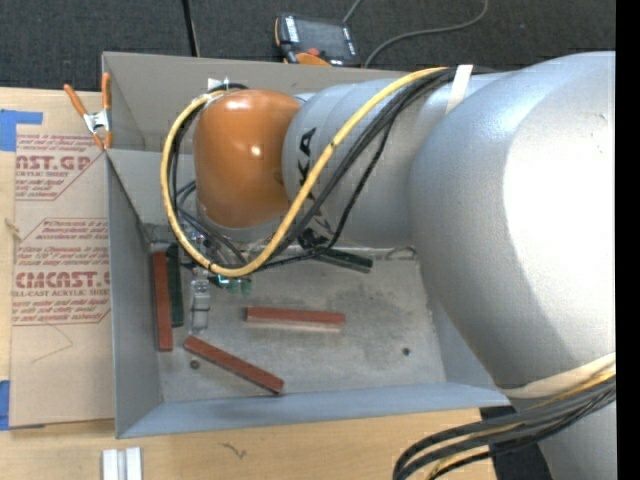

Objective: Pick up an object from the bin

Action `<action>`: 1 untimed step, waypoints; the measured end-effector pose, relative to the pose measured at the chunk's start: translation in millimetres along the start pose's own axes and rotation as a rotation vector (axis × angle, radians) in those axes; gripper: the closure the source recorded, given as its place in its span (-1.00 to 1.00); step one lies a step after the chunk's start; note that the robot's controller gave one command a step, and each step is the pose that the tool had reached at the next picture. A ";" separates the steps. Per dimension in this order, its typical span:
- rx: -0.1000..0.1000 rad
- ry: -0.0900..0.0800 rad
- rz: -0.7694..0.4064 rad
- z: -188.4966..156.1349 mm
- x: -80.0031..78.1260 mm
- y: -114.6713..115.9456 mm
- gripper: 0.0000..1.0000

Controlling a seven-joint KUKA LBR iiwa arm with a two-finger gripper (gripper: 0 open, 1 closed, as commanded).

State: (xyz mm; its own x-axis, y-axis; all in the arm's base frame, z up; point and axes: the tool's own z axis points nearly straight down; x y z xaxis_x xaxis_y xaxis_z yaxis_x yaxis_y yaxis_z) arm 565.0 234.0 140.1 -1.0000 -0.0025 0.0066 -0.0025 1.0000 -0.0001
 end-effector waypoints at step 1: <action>0.002 0.000 -0.190 73.3 60.3 -20.8 -1.00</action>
Offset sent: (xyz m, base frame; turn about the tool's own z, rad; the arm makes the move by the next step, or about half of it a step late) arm -0.0584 -0.0208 -0.0701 -0.1897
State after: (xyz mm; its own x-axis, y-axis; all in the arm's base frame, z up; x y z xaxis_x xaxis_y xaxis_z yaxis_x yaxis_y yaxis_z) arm 504.3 213.0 67.2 -0.9815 -0.1915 0.0063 -0.1915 0.9815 -0.0007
